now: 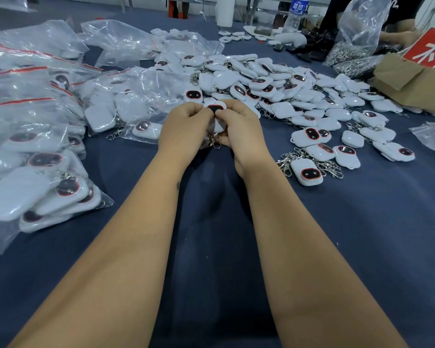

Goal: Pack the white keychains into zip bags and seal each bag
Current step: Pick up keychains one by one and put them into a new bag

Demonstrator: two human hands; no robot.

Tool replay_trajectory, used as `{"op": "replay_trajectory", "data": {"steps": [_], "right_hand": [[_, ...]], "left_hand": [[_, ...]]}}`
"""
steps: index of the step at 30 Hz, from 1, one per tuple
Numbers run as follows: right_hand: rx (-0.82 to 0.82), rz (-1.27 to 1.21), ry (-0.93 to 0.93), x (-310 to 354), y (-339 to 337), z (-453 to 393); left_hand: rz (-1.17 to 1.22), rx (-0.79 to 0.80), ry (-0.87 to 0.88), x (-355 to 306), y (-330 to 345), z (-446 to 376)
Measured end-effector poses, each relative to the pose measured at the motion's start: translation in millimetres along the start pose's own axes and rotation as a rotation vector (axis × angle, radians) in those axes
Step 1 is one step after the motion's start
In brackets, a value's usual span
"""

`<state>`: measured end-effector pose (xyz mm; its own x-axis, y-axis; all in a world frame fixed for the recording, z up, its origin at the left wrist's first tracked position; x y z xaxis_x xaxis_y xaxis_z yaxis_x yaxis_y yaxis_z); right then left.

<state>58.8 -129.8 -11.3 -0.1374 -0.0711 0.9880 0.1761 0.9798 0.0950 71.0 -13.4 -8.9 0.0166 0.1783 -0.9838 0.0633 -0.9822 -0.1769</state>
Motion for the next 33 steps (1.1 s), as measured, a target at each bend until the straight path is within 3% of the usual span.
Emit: {"op": "replay_trajectory", "data": {"steps": [20, 25, 28, 33], "right_hand": [[-0.013, -0.062, 0.046, 1, -2, 0], [-0.024, 0.040, 0.011, -1, -1, 0], [-0.110, 0.057, 0.022, -1, -8, -1], [-0.279, -0.326, -0.008, 5, -22, -2]], "left_hand": [[-0.100, -0.089, 0.102, -4, -3, -4], [0.029, -0.028, 0.029, -3, -2, 1], [0.112, -0.076, -0.003, -2, -6, 1], [-0.024, -0.140, 0.074, -4, -10, -1]]}}
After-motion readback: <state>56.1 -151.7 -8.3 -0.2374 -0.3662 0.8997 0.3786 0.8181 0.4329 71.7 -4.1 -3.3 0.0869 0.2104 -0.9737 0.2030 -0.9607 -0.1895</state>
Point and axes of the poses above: each hand's wrist, its own z-axis away from the middle knuckle, its own y-axis out of the palm, x = y × z, the point moved 7 cm from there along -z, towards the middle knuckle, and after that the axes turned 6 degrees about -y, right-handed, at the moved point
